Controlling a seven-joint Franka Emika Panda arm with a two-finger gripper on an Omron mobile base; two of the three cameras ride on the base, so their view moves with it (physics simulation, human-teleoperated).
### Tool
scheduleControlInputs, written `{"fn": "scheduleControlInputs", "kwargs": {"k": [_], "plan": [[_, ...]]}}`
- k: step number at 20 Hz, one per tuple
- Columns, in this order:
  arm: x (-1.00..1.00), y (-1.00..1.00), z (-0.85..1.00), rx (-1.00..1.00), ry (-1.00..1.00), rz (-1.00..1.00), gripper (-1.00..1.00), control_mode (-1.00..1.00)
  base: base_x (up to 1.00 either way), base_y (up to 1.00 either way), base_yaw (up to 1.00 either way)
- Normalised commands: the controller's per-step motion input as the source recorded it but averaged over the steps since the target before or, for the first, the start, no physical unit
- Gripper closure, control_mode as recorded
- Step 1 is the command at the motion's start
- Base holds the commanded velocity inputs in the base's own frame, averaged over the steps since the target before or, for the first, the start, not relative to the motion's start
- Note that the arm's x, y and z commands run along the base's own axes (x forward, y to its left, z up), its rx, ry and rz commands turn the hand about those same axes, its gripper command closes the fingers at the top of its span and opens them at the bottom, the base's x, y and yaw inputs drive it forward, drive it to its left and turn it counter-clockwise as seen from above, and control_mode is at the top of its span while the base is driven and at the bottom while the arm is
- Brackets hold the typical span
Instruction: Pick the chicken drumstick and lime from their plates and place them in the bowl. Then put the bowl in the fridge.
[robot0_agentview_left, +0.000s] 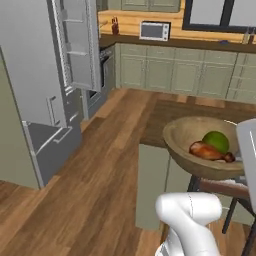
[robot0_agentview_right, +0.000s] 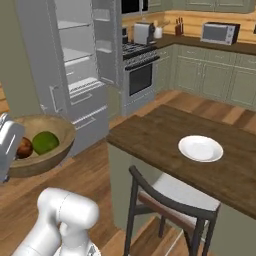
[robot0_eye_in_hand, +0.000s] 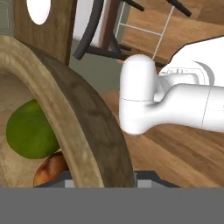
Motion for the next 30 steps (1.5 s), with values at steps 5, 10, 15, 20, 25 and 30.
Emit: {"fn": "scheduleControlInputs", "kwargs": {"k": [5,10,15,20,25,30], "plan": [[0.00,0.00,0.00,0.00,0.00,0.00,1.00,1.00,1.00,1.00,-0.36],[0.00,0.00,0.00,0.00,0.00,0.00,1.00,1.00,1.00,0.99,-0.39],[0.00,0.00,0.00,0.00,0.00,0.00,1.00,1.00,0.93,0.95,-0.25],[0.00,0.00,0.00,0.00,0.00,0.00,1.00,1.00,-0.72,0.61,0.00],[0.00,0.00,0.00,0.00,0.00,0.00,1.00,1.00,-0.89,0.84,0.00],[0.00,0.00,0.00,0.00,0.00,0.00,1.00,1.00,0.21,1.00,-0.13]]}}
